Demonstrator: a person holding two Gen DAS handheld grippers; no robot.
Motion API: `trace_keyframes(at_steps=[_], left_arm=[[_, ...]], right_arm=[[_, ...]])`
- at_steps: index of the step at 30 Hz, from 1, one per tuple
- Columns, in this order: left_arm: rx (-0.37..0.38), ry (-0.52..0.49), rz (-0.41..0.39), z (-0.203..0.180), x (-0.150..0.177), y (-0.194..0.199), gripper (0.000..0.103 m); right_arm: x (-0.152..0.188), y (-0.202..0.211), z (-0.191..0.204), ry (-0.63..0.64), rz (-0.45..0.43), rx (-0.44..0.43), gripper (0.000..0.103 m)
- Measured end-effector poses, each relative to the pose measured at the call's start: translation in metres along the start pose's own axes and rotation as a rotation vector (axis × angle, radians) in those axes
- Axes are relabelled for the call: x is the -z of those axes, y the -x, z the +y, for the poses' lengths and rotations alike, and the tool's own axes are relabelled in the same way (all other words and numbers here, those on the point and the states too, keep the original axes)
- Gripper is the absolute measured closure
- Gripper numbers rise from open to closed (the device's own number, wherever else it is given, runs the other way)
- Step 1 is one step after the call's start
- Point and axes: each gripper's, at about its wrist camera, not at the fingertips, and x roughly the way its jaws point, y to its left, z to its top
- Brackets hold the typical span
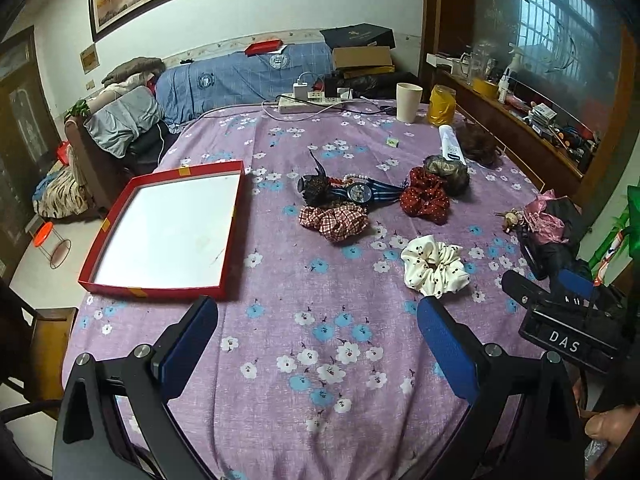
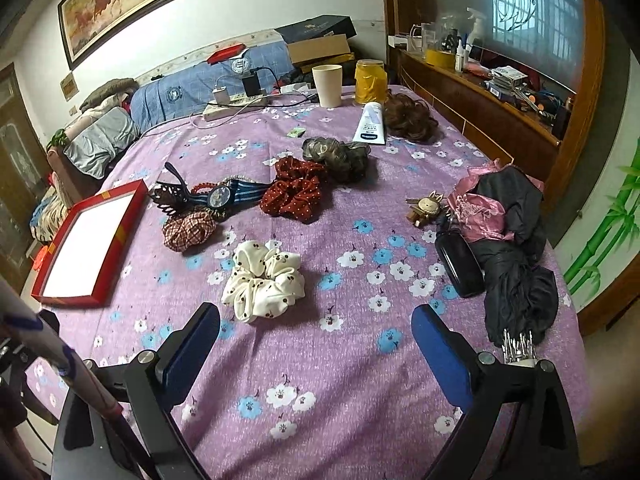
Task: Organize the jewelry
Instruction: 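Move both tools toward the scrunchies on the floral bedspread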
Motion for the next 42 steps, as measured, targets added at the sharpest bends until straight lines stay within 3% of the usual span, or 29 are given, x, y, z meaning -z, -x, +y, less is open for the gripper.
trace_keyframes(at_steps=[24, 42], left_arm=[[0.001, -0.008, 0.03, -0.001, 0.01, 0.002, 0.003], [-0.019, -0.007, 0.072, -0.023, 0.007, -0.014, 0.003]], right_arm=[[0.011, -0.007, 0.007, 0.038, 0.041, -0.008, 0.005], [0.012, -0.021, -0.015, 0.031, 0.061, -0.025, 0.005]])
